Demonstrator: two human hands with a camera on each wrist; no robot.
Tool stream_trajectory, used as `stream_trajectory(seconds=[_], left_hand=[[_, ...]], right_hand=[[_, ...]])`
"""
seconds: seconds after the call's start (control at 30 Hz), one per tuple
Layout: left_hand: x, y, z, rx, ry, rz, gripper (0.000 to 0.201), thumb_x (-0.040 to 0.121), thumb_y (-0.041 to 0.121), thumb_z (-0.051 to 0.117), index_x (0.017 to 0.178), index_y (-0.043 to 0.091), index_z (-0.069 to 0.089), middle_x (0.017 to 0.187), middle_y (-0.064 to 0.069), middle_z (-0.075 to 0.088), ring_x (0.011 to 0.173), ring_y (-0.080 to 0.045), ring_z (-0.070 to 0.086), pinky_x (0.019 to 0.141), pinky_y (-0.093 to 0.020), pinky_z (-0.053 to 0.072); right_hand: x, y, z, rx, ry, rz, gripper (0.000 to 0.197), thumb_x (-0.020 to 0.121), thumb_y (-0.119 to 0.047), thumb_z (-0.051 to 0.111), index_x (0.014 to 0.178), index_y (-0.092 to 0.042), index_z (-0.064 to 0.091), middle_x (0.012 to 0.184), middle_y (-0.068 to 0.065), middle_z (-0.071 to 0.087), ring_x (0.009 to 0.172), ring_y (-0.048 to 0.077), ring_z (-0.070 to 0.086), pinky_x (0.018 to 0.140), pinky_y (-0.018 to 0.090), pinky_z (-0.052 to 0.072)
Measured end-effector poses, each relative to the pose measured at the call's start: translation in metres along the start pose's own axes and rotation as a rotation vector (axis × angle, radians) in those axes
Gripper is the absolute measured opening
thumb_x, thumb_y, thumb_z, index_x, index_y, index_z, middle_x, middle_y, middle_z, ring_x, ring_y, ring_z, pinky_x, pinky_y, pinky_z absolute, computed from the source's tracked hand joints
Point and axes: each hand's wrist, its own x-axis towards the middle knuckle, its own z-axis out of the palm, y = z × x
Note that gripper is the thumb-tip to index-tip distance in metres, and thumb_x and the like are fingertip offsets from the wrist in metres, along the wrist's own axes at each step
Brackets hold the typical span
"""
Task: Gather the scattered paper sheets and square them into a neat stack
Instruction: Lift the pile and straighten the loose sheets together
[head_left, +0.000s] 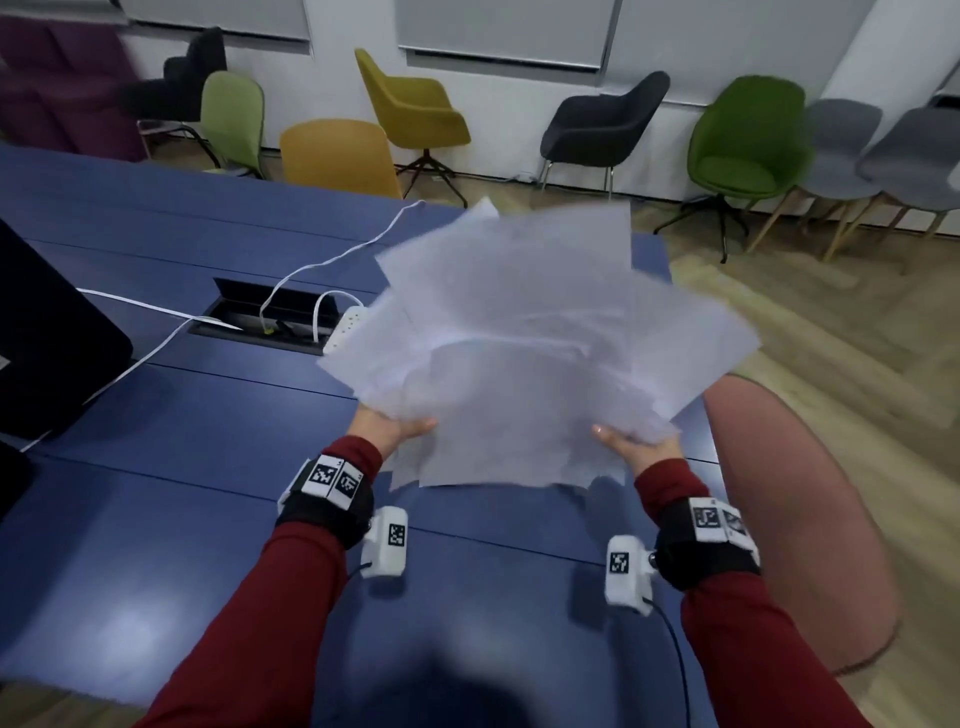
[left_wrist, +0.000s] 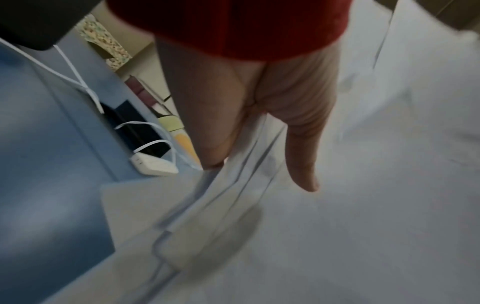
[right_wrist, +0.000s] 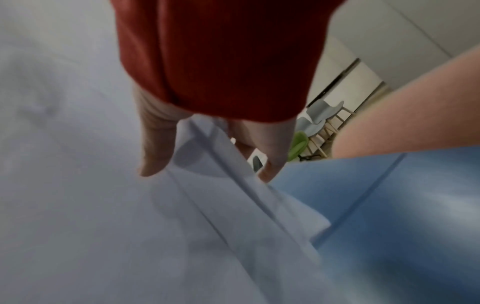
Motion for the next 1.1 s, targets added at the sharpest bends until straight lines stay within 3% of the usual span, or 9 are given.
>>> stream_trajectory(seconds=[0.17, 0.27, 0.4, 0.47, 0.63, 0.8, 0.97, 1.03, 1.1], left_hand=[[-0.01, -0.004, 0.006, 0.11, -0.013, -0.126, 0.076, 0.079, 0.027, 0.072, 0.132, -0.011, 0.035, 0.138, -0.023, 0.047, 0.122, -0.032, 0.049, 0.095, -0.032, 0.041], [-0.009, 0.008, 0.007, -0.038, 0.015, -0.066, 0.05, 0.081, 0.014, 0.07, 0.119, -0.013, 0.052, 0.118, -0.018, 0.059, 0.096, -0.018, 0.052, 0.069, -0.017, 0.047], [-0.006, 0.016, -0.001, -0.009, -0.019, -0.055, 0.054, 0.076, 0.03, 0.074, 0.116, -0.005, 0.061, 0.112, -0.011, 0.062, 0.101, -0.02, 0.057, 0.085, -0.023, 0.04], [-0.007, 0.009, 0.003, 0.136, -0.036, -0.085, 0.056, 0.079, 0.035, 0.07, 0.12, -0.001, 0.06, 0.118, -0.015, 0.063, 0.108, -0.023, 0.058, 0.088, -0.025, 0.042], [-0.015, -0.001, 0.029, 0.031, -0.005, -0.075, 0.051, 0.08, 0.018, 0.071, 0.121, -0.006, 0.055, 0.129, -0.021, 0.058, 0.117, -0.029, 0.056, 0.099, -0.03, 0.041], [-0.008, 0.013, 0.025, -0.025, 0.037, -0.147, 0.07, 0.078, 0.033, 0.072, 0.125, -0.012, 0.047, 0.13, -0.021, 0.056, 0.119, -0.029, 0.055, 0.097, -0.029, 0.04], [-0.001, 0.01, 0.014, 0.062, -0.001, -0.1, 0.067, 0.076, 0.039, 0.072, 0.12, -0.008, 0.056, 0.112, -0.014, 0.062, 0.102, -0.022, 0.057, 0.084, -0.021, 0.039], [-0.001, 0.001, 0.009, 0.11, -0.059, -0.103, 0.065, 0.076, 0.037, 0.073, 0.122, -0.005, 0.056, 0.114, -0.011, 0.06, 0.102, -0.02, 0.055, 0.088, -0.023, 0.04], [-0.001, -0.008, 0.006, 0.187, -0.112, -0.144, 0.075, 0.074, 0.043, 0.072, 0.129, -0.003, 0.051, 0.132, -0.013, 0.055, 0.116, -0.023, 0.054, 0.098, -0.027, 0.04]], right_hand=[[0.0, 0.011, 0.009, 0.048, 0.085, -0.029, 0.031, 0.073, 0.007, 0.071, 0.082, -0.02, 0.061, 0.092, 0.005, 0.066, 0.062, -0.007, 0.063, 0.089, 0.031, 0.051], [0.004, -0.01, 0.006, 0.085, 0.094, -0.073, 0.028, 0.072, 0.007, 0.073, 0.075, -0.019, 0.063, 0.072, -0.009, 0.068, 0.053, -0.013, 0.06, 0.074, 0.02, 0.049], [0.0, -0.025, -0.002, 0.126, 0.034, -0.072, 0.025, 0.071, 0.005, 0.073, 0.076, -0.016, 0.061, 0.084, -0.004, 0.065, 0.059, -0.005, 0.061, 0.057, 0.002, 0.045], [0.001, -0.009, -0.003, 0.155, -0.014, 0.03, 0.034, 0.062, 0.01, 0.075, 0.086, -0.009, 0.06, 0.082, 0.003, 0.069, 0.076, 0.013, 0.063, 0.056, 0.006, 0.051], [0.001, 0.028, 0.012, 0.108, 0.156, 0.122, 0.072, 0.065, -0.003, 0.081, 0.126, 0.004, 0.043, 0.119, 0.016, 0.059, 0.103, 0.023, 0.06, 0.093, 0.029, 0.046], [0.009, 0.002, 0.013, 0.108, 0.171, -0.052, 0.029, 0.068, 0.008, 0.074, 0.082, -0.014, 0.061, 0.081, -0.004, 0.062, 0.055, -0.01, 0.061, 0.058, 0.004, 0.049], [0.01, -0.011, 0.005, 0.116, 0.133, -0.151, 0.041, 0.065, 0.001, 0.08, 0.101, -0.006, 0.063, 0.091, -0.003, 0.068, 0.075, -0.004, 0.066, 0.074, 0.01, 0.051], [0.006, -0.005, 0.003, 0.096, 0.112, -0.107, 0.036, 0.063, 0.001, 0.08, 0.095, -0.008, 0.067, 0.094, 0.004, 0.069, 0.077, 0.007, 0.066, 0.084, 0.024, 0.05], [0.002, 0.004, 0.004, 0.119, 0.082, -0.069, 0.034, 0.064, 0.011, 0.076, 0.082, -0.016, 0.064, 0.081, -0.003, 0.07, 0.064, -0.003, 0.066, 0.082, 0.028, 0.053]])
